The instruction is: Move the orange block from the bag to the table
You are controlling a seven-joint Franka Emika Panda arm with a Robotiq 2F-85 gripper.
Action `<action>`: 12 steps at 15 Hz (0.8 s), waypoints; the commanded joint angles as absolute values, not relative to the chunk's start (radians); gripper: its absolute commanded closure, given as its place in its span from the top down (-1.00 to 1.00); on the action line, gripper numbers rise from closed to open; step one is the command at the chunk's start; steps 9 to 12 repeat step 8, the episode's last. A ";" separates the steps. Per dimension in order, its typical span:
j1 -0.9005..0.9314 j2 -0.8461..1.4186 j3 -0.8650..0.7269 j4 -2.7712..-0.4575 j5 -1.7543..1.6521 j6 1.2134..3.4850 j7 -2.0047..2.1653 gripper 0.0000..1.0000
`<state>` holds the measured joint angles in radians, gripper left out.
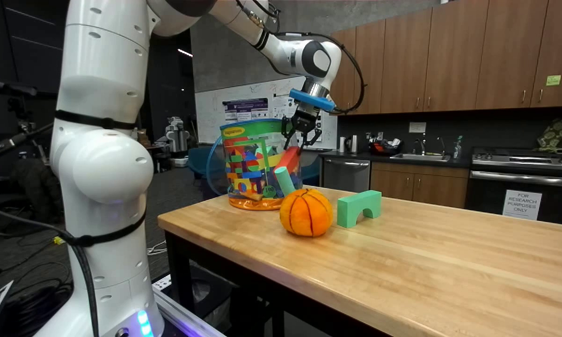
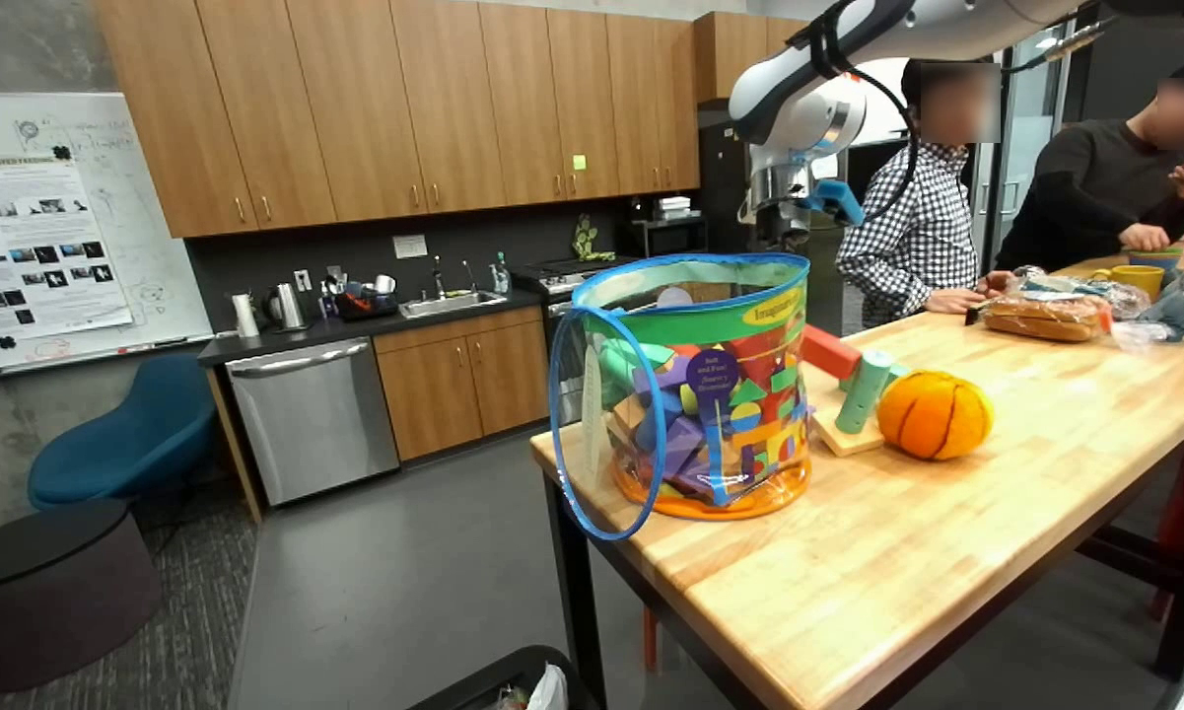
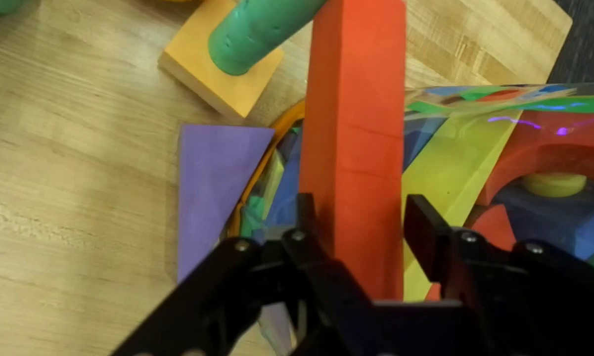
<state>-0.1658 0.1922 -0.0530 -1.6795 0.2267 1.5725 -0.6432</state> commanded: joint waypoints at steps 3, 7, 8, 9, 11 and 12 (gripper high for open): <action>-0.163 0.195 -0.056 -1.677 0.227 1.570 -0.646 0.39; -0.163 0.196 -0.056 -1.677 0.227 1.570 -0.646 0.62; -0.163 0.196 -0.056 -1.677 0.227 1.570 -0.646 0.62; -0.163 0.196 -0.056 -1.677 0.227 1.570 -0.646 0.62; -0.163 0.196 -0.056 -1.677 0.227 1.570 -0.646 0.62; -0.163 0.196 -0.056 -1.677 0.227 1.570 -0.646 0.62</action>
